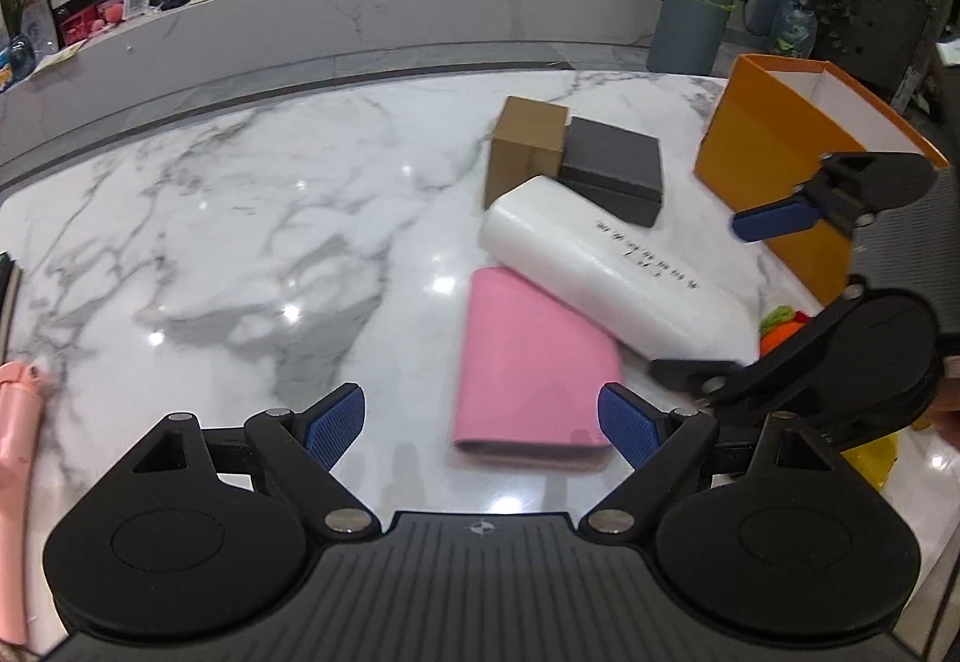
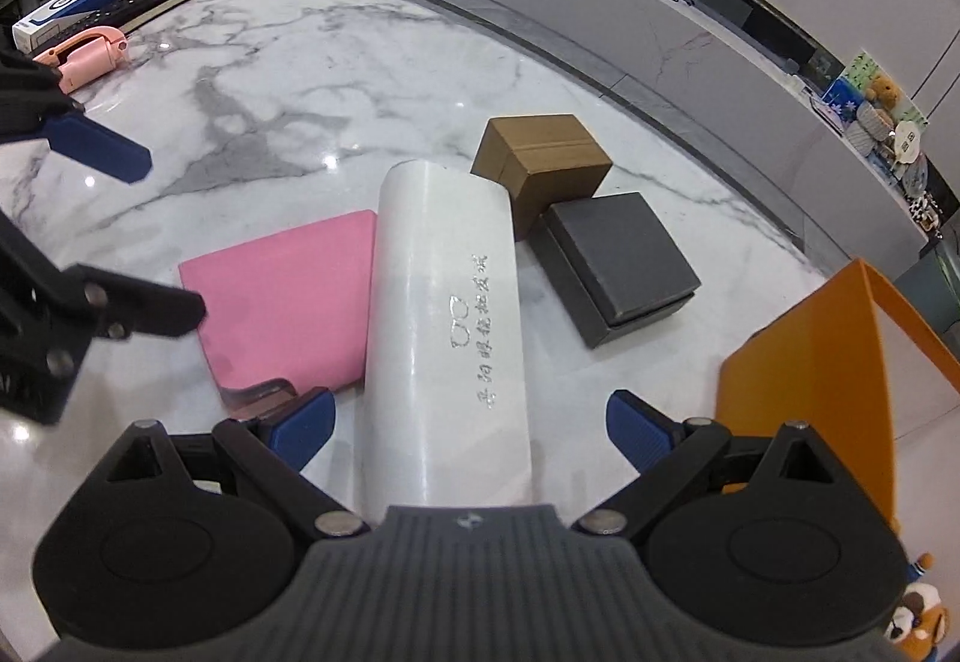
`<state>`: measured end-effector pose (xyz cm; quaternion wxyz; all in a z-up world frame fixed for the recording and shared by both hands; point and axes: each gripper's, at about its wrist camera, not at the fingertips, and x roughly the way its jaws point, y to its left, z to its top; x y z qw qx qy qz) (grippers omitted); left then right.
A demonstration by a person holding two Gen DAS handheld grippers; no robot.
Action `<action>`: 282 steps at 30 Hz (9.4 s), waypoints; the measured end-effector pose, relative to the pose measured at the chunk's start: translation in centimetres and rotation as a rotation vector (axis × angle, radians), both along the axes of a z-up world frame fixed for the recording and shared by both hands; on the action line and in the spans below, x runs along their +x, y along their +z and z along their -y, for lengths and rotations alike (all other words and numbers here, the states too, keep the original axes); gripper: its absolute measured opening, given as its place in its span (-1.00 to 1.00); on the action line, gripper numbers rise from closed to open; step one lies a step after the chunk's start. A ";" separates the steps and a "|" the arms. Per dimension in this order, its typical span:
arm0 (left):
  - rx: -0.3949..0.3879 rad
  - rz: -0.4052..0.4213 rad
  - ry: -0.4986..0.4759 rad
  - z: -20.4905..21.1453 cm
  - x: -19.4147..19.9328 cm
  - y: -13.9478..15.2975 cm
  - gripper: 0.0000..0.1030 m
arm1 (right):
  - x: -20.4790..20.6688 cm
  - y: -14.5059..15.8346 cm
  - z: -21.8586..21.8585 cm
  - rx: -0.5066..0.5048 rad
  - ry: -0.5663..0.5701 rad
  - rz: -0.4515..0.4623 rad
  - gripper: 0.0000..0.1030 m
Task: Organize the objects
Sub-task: 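Move both tools away from the box toward the pink pouch and white glasses case, then grasp the pink pouch with the left tool while the right tool grasps the white glasses case, then lift the pink pouch with the left tool while the right tool carries the glasses case to the box, then lower the pink pouch into the box with the left tool while the right tool lowers the glasses case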
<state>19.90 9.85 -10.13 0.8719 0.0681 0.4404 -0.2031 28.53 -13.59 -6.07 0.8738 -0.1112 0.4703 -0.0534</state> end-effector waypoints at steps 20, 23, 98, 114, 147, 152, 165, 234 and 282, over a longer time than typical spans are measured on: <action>0.002 -0.025 -0.075 4.8 1.4 -2.0 0.98 | -1.2 -1.9 3.6 0.055 -0.081 -0.043 0.36; 0.019 -0.032 -0.067 5.0 1.7 -2.4 0.99 | -1.7 -1.9 3.6 0.054 -0.070 -0.065 0.36; 0.049 -0.082 0.111 1.7 1.3 0.7 0.86 | -2.1 3.9 1.0 0.010 0.071 0.024 0.22; 0.096 -0.158 0.302 2.8 3.3 -4.0 1.00 | -1.7 1.9 2.9 0.027 0.055 0.007 0.22; 0.067 -0.019 0.232 3.6 0.9 3.9 0.95 | -4.0 7.3 2.6 0.006 0.063 0.095 0.22; 0.067 0.012 0.209 5.0 0.3 5.9 0.95 | -5.2 8.9 3.1 -0.005 0.051 0.121 0.22; 0.088 0.076 0.127 9.9 -0.4 9.7 0.95 | -8.9 12.7 6.2 -0.020 -0.001 0.187 0.22; 0.213 -0.136 -0.242 33.3 -0.9 1.4 0.93 | -18.9 1.4 22.1 0.099 -0.228 0.041 0.21; 0.058 -0.110 -0.269 31.9 -2.0 7.3 1.00 | -20.8 7.6 22.1 0.026 -0.250 0.124 0.73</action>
